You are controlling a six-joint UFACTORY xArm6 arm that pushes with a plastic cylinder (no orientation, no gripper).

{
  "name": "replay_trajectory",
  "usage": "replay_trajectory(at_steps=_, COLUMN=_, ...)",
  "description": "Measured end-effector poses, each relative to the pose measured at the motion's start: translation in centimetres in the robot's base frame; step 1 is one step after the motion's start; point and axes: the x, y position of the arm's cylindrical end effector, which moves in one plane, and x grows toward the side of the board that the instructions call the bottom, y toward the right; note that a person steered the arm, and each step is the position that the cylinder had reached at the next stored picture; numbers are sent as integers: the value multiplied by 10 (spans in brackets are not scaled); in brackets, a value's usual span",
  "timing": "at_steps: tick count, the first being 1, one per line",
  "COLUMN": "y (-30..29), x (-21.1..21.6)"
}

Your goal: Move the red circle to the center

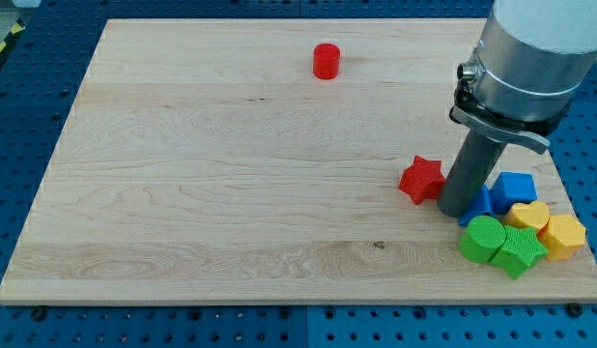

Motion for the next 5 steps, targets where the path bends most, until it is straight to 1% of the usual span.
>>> replay_trajectory(at_steps=1, y=-9, x=0)
replay_trajectory(at_steps=3, y=-54, x=0)
replay_trajectory(at_steps=4, y=-86, x=-13)
replay_trajectory(at_steps=5, y=-95, x=-30)
